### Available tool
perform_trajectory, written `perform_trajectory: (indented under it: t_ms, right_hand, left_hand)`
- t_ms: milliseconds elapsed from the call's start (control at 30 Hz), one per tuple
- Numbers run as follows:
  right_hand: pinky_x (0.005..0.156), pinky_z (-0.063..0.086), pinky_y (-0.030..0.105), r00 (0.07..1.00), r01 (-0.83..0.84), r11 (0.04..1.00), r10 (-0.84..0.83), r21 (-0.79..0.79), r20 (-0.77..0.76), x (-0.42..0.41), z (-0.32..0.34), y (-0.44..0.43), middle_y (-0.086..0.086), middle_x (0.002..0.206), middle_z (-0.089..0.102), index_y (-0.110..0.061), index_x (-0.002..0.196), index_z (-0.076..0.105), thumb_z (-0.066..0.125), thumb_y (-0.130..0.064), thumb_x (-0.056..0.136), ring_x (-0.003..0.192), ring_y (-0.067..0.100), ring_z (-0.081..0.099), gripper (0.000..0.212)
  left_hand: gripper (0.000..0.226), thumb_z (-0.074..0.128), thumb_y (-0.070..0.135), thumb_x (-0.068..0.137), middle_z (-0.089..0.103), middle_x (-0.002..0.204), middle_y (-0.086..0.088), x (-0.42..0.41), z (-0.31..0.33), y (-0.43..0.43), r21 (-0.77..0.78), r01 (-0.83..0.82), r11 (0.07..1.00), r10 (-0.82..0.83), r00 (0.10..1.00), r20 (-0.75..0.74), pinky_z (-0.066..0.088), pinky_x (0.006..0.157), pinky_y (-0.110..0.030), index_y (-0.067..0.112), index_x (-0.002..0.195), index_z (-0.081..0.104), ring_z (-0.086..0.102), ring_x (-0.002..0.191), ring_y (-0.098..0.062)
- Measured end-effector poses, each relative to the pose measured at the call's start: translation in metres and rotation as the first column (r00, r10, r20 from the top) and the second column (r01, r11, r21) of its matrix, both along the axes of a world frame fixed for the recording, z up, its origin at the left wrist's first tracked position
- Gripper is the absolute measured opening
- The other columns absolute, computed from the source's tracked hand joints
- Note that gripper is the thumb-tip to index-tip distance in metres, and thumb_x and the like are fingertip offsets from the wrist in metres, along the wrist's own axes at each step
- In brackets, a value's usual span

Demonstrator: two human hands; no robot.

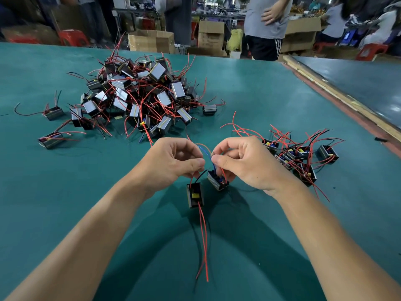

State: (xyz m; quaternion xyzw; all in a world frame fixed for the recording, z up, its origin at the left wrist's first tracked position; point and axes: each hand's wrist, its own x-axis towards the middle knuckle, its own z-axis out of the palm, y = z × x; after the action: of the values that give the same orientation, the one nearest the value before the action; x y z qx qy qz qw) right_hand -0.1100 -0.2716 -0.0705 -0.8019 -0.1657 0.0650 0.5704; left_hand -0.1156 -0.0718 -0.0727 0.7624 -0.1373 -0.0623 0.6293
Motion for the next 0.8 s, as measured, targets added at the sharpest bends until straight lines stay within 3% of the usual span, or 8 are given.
perform_trajectory:
  t_ms: [200, 433, 800]
  right_hand:
    - [0.054, 0.046, 0.02, 0.994, -0.001, 0.999, 0.006, -0.049, 0.111, 0.0008, -0.0026, 0.0026, -0.009, 0.06, 0.065, -0.015, 0.078, 0.074, 0.074, -0.005, 0.085, 0.055, 0.007, 0.054, 0.012]
    - [0.046, 0.046, 0.02, 0.997, -0.027, 0.999, 0.025, 0.019, 0.073, 0.0011, -0.0008, 0.0012, -0.006, 0.063, 0.069, -0.017, 0.082, 0.074, 0.079, -0.005, 0.082, 0.052, 0.004, 0.057, 0.013]
    - [0.052, 0.046, 0.013, 0.995, -0.053, 0.998, 0.05, 0.035, 0.091, 0.0002, -0.0009, 0.0015, -0.006, 0.068, 0.069, -0.02, 0.09, 0.074, 0.081, -0.002, 0.079, 0.054, 0.002, 0.059, 0.022]
  left_hand:
    - [0.011, 0.074, -0.001, 0.08, 0.067, 0.068, -0.011, -0.0017, -0.0008, -0.0042, 0.009, 0.008, 1.0, -0.008, 1.0, -0.026, 0.054, 0.061, -0.027, 0.002, 0.079, 0.063, 0.063, 0.057, -0.02]
    - [0.01, 0.075, 0.003, 0.079, 0.073, 0.067, -0.005, -0.0004, 0.0003, -0.0042, -0.033, -0.035, 0.999, 0.034, 0.999, -0.041, 0.056, 0.06, -0.027, 0.003, 0.083, 0.066, 0.065, 0.056, -0.014]
    - [0.02, 0.077, 0.019, 0.066, 0.071, 0.063, -0.004, -0.0031, 0.0021, -0.0034, -0.078, -0.018, 0.997, 0.007, 0.991, -0.137, 0.055, 0.056, -0.022, 0.006, 0.079, 0.069, 0.061, 0.051, -0.012]
